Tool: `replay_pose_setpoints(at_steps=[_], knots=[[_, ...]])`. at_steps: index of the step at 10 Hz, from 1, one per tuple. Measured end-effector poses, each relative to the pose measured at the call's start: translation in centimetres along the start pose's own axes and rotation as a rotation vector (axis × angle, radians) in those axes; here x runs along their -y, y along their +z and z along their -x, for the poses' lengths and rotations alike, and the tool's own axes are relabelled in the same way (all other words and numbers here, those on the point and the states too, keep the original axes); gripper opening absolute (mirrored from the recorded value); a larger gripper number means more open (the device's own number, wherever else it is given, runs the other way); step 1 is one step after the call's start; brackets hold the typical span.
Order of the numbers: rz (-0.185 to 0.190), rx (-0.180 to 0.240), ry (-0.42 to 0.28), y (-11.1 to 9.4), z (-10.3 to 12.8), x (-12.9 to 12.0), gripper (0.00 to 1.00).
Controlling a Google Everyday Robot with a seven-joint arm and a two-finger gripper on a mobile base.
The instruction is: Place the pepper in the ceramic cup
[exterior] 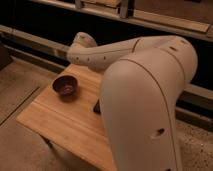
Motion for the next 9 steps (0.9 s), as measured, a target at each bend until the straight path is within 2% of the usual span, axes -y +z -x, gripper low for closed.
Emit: replay_pose_setpoints(at_steps=[2, 3, 4, 6, 7, 8, 9], knots=[[0.047, 0.010, -0.035, -1.4, -0.5, -1.4, 0.00], [0.114, -0.008, -0.034, -2.4, -1.3, -2.5, 0.00], [0.160, -0.024, -0.024, -3.0, -1.7, -3.1, 0.00], [0.385, -0.108, 0.072, -5.9, -3.1, -4.4, 0.00], [0.479, -0.136, 0.125, -7.3, -3.2, -4.1, 0.00], [0.570, -0.161, 0.195, -8.6, -3.0, -2.7, 0.00], [0.627, -0.174, 0.253, -9.2, -2.6, -0.9, 0.00]])
